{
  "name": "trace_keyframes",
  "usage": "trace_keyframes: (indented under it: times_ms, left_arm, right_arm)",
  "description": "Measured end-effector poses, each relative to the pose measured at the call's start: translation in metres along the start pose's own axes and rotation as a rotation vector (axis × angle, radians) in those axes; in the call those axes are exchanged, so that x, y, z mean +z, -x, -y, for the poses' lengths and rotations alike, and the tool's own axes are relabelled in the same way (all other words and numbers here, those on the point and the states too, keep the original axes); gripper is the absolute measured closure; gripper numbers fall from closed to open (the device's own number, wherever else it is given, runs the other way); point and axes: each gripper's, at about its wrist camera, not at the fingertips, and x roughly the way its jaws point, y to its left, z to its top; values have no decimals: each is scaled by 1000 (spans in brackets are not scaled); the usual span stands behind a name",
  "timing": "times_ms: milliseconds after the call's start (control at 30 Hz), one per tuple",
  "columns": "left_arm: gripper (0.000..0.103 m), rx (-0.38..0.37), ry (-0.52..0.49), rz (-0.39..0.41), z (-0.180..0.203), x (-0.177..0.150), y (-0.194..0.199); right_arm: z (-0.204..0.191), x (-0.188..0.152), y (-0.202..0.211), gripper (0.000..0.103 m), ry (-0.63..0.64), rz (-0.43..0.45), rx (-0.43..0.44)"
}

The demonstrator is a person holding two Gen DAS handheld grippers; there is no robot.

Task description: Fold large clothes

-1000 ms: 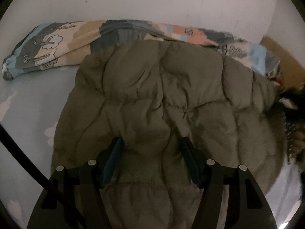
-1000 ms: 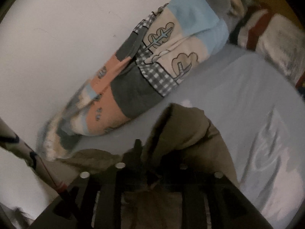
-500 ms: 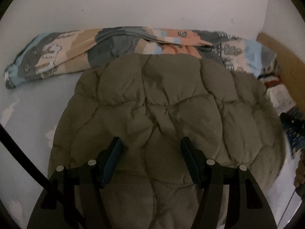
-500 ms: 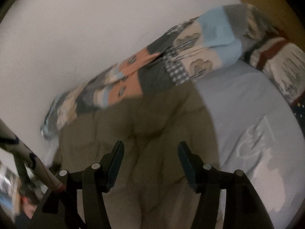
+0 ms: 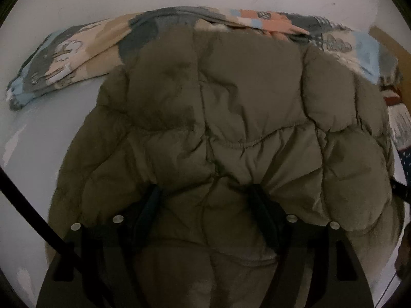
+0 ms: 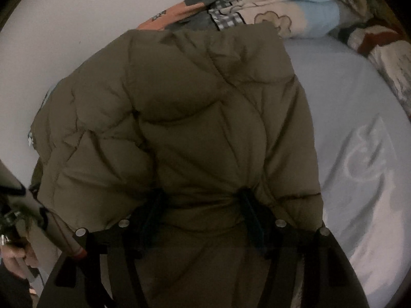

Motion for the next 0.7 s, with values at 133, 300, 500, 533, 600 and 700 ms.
trace_keyframes:
  times_ms: [133,300,500,533,600,700]
  left_arm:
    - [32,-37,-6,92,3,-27,54]
    - [32,-40,31,119,0,-80,106]
    - [32,-45,140,122,-9,-117,150]
    - [32,-29,143,138,-9,-121,154]
    - [32,15,128,165,-6,-125,153]
    - [32,36,117,176,-8,-125,138]
  right_arm:
    - [-8,-8,36,38,-40,44,-25]
    - [-40,-57,100,38,-11,129,28]
    - [-60,-99,135,38,-55,121,49]
    - [-66,-106,143,38,-56,138,48]
    - [-78,-115,152,37,-71,158,53]
    - [-87,-120,150,37,-77,176,60]
